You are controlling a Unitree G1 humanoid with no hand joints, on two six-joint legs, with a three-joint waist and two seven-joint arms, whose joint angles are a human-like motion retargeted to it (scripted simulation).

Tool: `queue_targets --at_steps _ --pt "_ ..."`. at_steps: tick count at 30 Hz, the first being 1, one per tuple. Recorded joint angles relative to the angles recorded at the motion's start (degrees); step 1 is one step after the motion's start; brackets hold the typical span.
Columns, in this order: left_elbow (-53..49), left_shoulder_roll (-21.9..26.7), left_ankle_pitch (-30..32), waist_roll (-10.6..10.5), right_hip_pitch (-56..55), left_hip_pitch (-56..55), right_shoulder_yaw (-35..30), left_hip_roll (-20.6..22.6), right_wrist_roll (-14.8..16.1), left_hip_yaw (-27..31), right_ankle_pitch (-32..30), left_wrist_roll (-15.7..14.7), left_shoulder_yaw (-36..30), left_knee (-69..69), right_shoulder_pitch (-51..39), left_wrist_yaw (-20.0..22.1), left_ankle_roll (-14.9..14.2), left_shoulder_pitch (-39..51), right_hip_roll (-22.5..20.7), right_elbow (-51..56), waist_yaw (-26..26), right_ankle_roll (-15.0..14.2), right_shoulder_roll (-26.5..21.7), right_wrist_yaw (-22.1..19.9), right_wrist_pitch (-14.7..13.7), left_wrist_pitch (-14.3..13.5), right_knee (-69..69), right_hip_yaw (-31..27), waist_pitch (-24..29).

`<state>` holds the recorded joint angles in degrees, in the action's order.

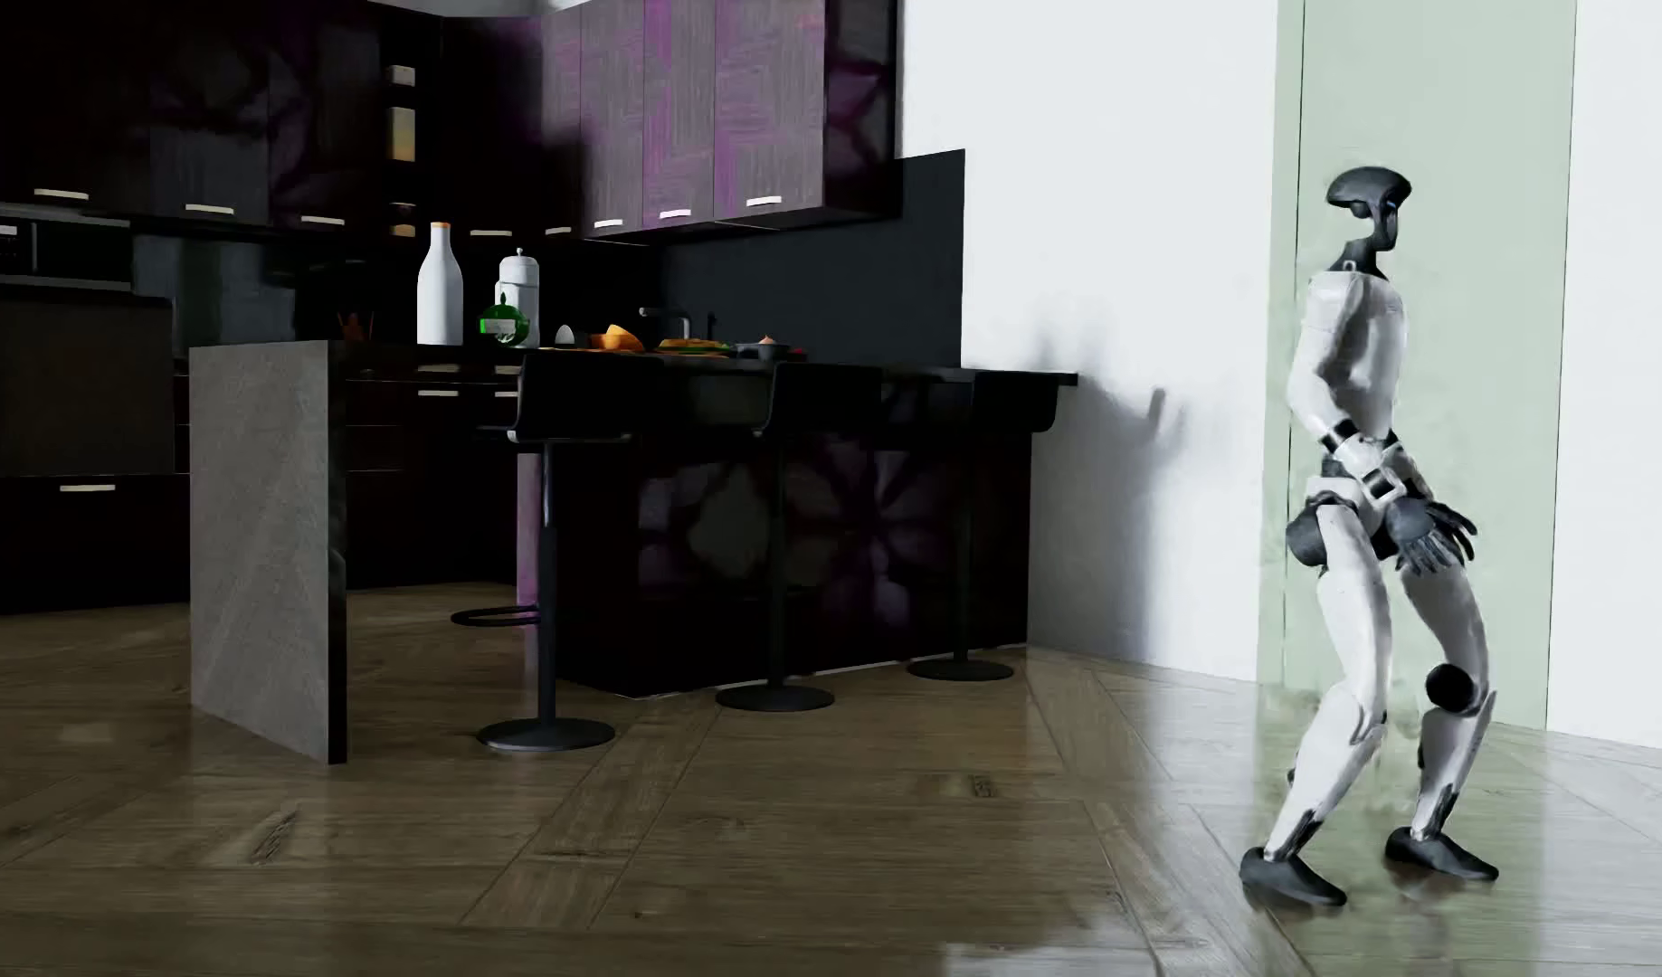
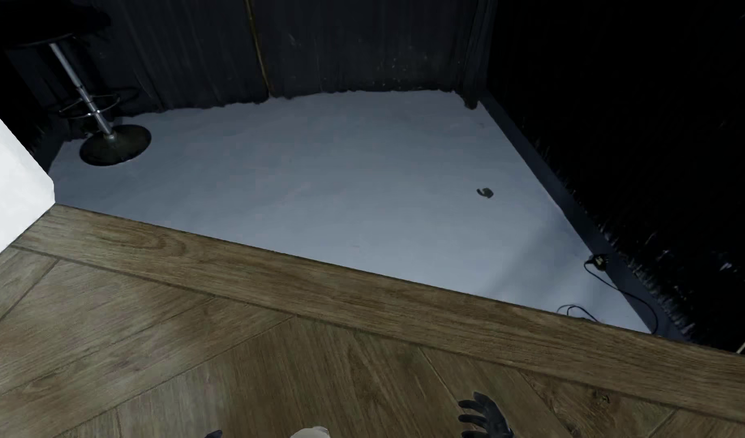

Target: Do a 180

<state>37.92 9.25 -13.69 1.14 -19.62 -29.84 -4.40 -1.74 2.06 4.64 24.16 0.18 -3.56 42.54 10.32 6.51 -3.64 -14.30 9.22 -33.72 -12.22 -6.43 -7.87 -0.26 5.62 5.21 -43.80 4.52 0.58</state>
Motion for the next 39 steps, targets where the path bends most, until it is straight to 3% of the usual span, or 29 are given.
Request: queue_targets --at_steps 3,5,7,8,9,10,11,12,13,14,16,17,18,19,21,23,24,25,26,27,28,30,32,33,34,36,37,38,39 --pt "-0.8 0.0 3.1 -1.6 2.2 1.3 0.0 1.7 -2.2 0.5 0.2 -0.5 0.6 -5.1 -1.0 -2.3 0.2 -1.6 0.8 -1.0 -3.0 0.2 -1.2 -1.4 -6.4 -0.3 2.6 0.6 -0.7" --pt "0.1 1.2 1.8 -3.5 3.2 0.7 0.3 -1.0 -2.4 -2.7 1.1 -2.0 1.0 -3.3 -1.1 -2.1 0.1 -0.9 1.2 -0.2 -1.7 0.5 -1.7 -2.1 -10.3 0.2 0.8 2.0 0.1" --pt "0.5 2.1 2.2 -3.4 -3.3 -0.9 -2.3 0.7 -1.9 -1.6 -1.8 -1.6 -0.1 -0.9 -0.7 0.3 0.2 0.7 1.0 -0.7 2.5 5.5 -1.5 -2.1 -11.4 -0.9 -13.7 -2.4 1.9" --pt "0.2 2.2 2.8 -2.8 -5.2 -0.8 -2.0 1.8 -1.4 -0.3 -4.2 -0.9 -0.7 -1.6 1.2 2.2 -0.1 0.4 -0.7 -1.0 3.7 9.9 -1.3 -1.0 -10.3 -2.6 -17.4 -5.4 2.3" --pt "-0.3 2.3 4.0 -1.7 -4.8 -1.4 -1.0 2.8 -0.8 1.3 -1.0 -0.5 -0.9 -3.5 4.8 4.1 -0.6 -0.6 -2.6 -1.8 3.2 14.1 -2.6 1.0 -8.8 -4.4 -13.6 -7.4 0.8" --pt "-0.6 1.4 3.6 -0.2 -0.1 -1.1 1.3 3.8 0.2 1.7 5.3 -0.8 -0.6 -4.9 6.4 5.9 -0.8 -1.8 -2.7 -5.5 1.3 8.4 -3.0 2.8 -7.1 -5.2 -4.0 -8.5 0.3" --pt "-1.4 -0.6 -2.8 -1.8 3.7 -1.7 2.3 1.6 1.1 -0.4 4.2 -1.5 -0.2 0.2 6.2 7.0 -1.1 -2.0 -3.4 -6.2 -0.8 1.1 -4.4 3.4 -4.7 -4.3 0.9 -6.5 0.8" --pt "-0.4 0.2 -5.4 -2.2 2.5 -2.1 2.6 0.4 1.3 -3.3 4.4 -2.5 -0.2 2.2 3.7 6.7 -1.1 -0.8 -3.1 -1.5 0.0 2.7 -4.8 3.1 -1.8 -3.0 -2.5 -3.9 1.4" --pt "-0.4 1.1 -3.3 -1.3 1.3 -2.3 1.0 1.5 0.2 -2.7 4.8 -3.0 1.2 1.9 0.1 5.7 0.4 -2.0 -2.2 -2.6 1.1 1.3 -2.8 2.3 -0.9 -2.7 -6.2 -3.2 1.8" --pt "1.3 0.7 -2.0 -1.9 0.2 -2.5 -1.9 1.3 -1.5 -2.2 3.9 -3.1 1.8 2.8 -1.0 4.8 2.1 -1.9 -2.2 -2.2 1.7 4.1 -1.8 1.5 -1.0 -2.6 -10.6 -1.8 2.3" --pt "3.2 1.3 2.3 -1.5 -7.8 -1.9 -2.9 3.0 -3.7 0.1 -8.3 -2.0 0.4 0.4 -0.2 4.1 0.6 -0.4 -2.9 -1.5 2.6 7.2 -2.8 1.8 -2.6 -3.1 -24.3 -4.1 2.7" --pt "2.6 1.0 3.9 -0.1 -9.6 -2.0 -0.9 4.4 -3.5 1.0 -6.8 -1.5 0.9 -2.0 2.0 4.2 0.4 -1.0 -4.0 -1.2 2.1 8.7 -3.5 2.7 -3.9 -4.3 -21.7 -7.0 1.5" --pt "0.2 1.0 5.6 2.0 -7.3 -1.8 2.3 6.2 -2.4 1.6 3.6 -1.7 -0.6 -4.9 4.1 4.4 -0.3 -1.6 -4.2 -4.1 0.1 11.7 -4.6 3.7 -5.7 -4.8 -8.4 -8.9 0.5" --pt "-1.0 0.1 -0.5 0.6 -4.1 -2.6 4.4 3.5 -0.9 -0.5 1.3 -2.3 -1.5 -2.1 5.5 4.3 -1.3 -1.3 -3.4 -6.4 -2.0 1.7 -6.0 3.5 -7.0 -4.6 -4.0 -6.1 0.2" --pt "-3.0 1.1 -11.4 -1.4 -1.3 -4.8 3.7 -0.3 -0.3 -5.8 0.8 -2.3 1.4 11.8 5.7 2.1 -3.7 -2.0 -2.0 -3.0 -2.8 3.2 -6.8 2.6 -7.6 -4.5 -1.3 -1.1 -1.1" --pt "-0.8 2.3 -12.2 -4.1 -0.3 -0.3 1.0 -2.0 -2.5 -6.1 2.5 -0.9 1.7 10.7 4.3 -0.3 -6.0 0.0 -0.6 0.5 0.0 3.0 -3.2 2.3 -8.2 -3.3 -4.7 2.5 -1.4" --pt "0.4 3.2 -6.2 -4.0 -2.2 1.0 -0.6 -1.6 -3.8 -6.2 3.2 -0.7 1.3 6.8 3.2 -0.8 -4.8 -0.1 0.3 0.7 3.2 3.5 -0.6 3.2 -8.5 -3.5 -10.6 1.3 -0.7" --pt "1.1 3.0 -5.9 -4.2 -4.0 0.7 -4.1 -0.6 -4.7 -5.3 1.5 -1.0 1.5 7.2 2.4 -0.4 0.8 -0.5 -0.7 -0.4 4.9 2.5 -1.8 4.4 -8.1 -4.2 -14.9 -1.4 -0.3" --pt "1.1 3.0 -4.8 -3.1 -6.0 -0.3 -3.0 1.3 -4.8 -3.8 0.5 -1.6 0.7 6.1 3.9 0.6 2.7 -0.5 -2.1 -2.0 4.8 5.7 -2.3 5.7 -7.7 -4.5 -16.9 -5.0 -1.1" --pt "-0.3 2.4 -3.9 -1.0 -3.7 -0.4 -0.5 3.4 -3.8 -2.4 5.7 -2.1 0.8 3.7 6.0 1.7 0.1 -0.7 -3.3 -4.7 2.4 10.4 -3.2 6.5 -6.8 -4.5 -9.8 -8.8 -1.5" --pt "-0.7 0.1 -8.5 -1.9 -0.7 -0.5 2.7 2.0 -2.2 -2.6 4.7 -2.3 1.7 6.1 6.4 2.7 -1.0 -0.6 -2.4 -5.8 -0.8 0.0 -4.6 6.1 -4.8 -4.1 -4.8 -6.6 -1.5" --pt "-2.7 0.2 -13.3 -2.7 2.0 0.1 2.2 -0.9 -0.1 -5.7 4.3 -1.8 0.7 12.3 3.8 2.2 -3.2 -1.6 -0.8 -3.8 -1.8 0.6 -5.1 3.0 -1.2 -2.1 -2.4 -1.9 -1.1" --pt "2.1 1.9 -9.5 -4.0 -0.6 2.3 -3.0 -3.2 -1.2 -6.2 2.0 -0.3 3.2 9.3 -1.5 0.5 -3.2 -0.1 0.3 -1.1 1.8 2.6 -1.1 0.3 -0.5 -2.0 -12.0 0.3 1.0" --pt "4.0 3.8 -8.7 -3.2 -6.6 0.9 -3.7 -1.4 -1.7 -5.2 -4.8 0.1 2.8 9.0 -0.9 0.5 3.2 -0.1 0.1 1.5 3.7 5.8 0.5 0.5 -1.3 -3.4 -20.9 -2.2 0.9" --pt "3.1 4.8 -7.5 -1.8 -9.7 1.1 -3.2 0.1 -1.6 -3.9 -7.0 0.0 2.2 7.1 2.6 1.3 2.5 -0.6 -1.4 0.3 4.3 8.3 -0.6 2.3 -3.4 -4.5 -22.1 -5.5 0.5" --pt "1.6 4.2 -4.2 1.2 -11.8 2.2 1.9 2.3 -0.3 -0.9 1.8 -1.7 0.2 1.9 5.8 3.6 1.6 0.1 -3.8 -4.0 4.8 9.9 -4.1 6.0 -5.9 -4.9 -12.8 -8.1 0.6" --pt "0.9 2.7 -2.8 2.9 -10.2 2.9 2.7 3.2 0.6 0.5 4.4 -2.7 0.2 -0.4 5.5 4.7 1.0 0.4 -4.5 -4.5 3.7 9.1 -5.2 6.0 -5.6 -4.8 -5.6 -8.7 1.0" --pt "-0.1 -0.3 -2.0 3.4 -7.4 3.5 2.3 2.9 1.2 1.4 -1.1 -3.6 0.2 -1.5 3.9 5.6 0.4 0.1 -4.9 -5.1 2.7 0.4 -5.5 4.7 -5.0 -4.5 -0.6 -8.8 1.7" --pt "0.3 -2.1 -3.8 2.3 -5.9 2.4 1.9 0.9 1.4 0.4 -7.0 -4.1 -0.3 1.1 1.4 5.6 -0.3 -0.5 -5.1 -4.6 1.3 1.6 -5.4 3.1 -4.2 -4.1 1.9 -6.4 1.7"
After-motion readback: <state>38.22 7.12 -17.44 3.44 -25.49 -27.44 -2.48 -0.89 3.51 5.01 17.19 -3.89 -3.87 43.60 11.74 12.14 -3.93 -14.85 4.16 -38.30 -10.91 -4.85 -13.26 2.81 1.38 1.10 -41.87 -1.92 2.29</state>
